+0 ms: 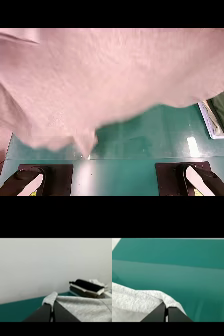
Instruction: Fold the shirts.
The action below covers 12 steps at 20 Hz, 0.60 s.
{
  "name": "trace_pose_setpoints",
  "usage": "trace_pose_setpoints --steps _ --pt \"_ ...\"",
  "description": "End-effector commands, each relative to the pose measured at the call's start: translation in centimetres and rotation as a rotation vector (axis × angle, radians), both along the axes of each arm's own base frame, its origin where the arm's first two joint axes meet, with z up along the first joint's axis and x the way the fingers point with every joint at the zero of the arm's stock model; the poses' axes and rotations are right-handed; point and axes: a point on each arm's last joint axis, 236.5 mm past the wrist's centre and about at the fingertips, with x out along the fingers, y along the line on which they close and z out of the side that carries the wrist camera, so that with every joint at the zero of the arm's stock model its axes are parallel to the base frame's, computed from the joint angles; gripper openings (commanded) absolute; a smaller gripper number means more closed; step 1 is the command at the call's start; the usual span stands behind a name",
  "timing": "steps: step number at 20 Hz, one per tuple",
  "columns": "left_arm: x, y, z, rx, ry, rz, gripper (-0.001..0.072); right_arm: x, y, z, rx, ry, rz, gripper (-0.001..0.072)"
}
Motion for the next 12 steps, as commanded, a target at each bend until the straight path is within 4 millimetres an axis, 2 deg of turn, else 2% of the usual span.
trace_pose_setpoints --steps 1,2,4,7,8,9,10,12 --pt "9.4 -1.6 -11.3 0.098 0.377 -0.038 0.0021 2.8 -1.1 -4.7 0.067 0.208 -0.002 0.0016" --pt "12.2 -2.0 -15.7 0.12 0.504 -0.052 0.0022 4.2 -1.4 -7.2 0.082 0.285 0.003 0.0016" --pt "16.5 -2.6 -24.2 0.149 0.73 -0.075 0.0022 6.9 -1.5 -13.9 0.078 0.485 0.014 0.0016" --pt "20.5 -3.1 -35.5 0.162 0.985 -0.087 0.0022 10.1 -0.2 -25.0 0.05 0.769 0.05 0.0016" --pt "21.5 -3.2 -38.9 0.164 1.052 -0.087 0.0022 11.1 0.5 -27.8 0.06 0.826 0.064 0.0016" --pt "22.3 -3.2 -41.5 0.167 1.099 -0.084 0.0023 12.5 1.2 -30.3 0.067 0.86 0.072 0.0016" --pt "23.2 -3.2 -43.2 0.165 1.121 -0.078 0.0023 13.7 1.9 -32.2 0.081 0.878 0.08 0.0016" --pt "24.6 -2.9 -45.1 0.166 1.121 -0.057 0.0023 16.3 3.0 -34.4 0.131 0.861 0.08 0.0017"
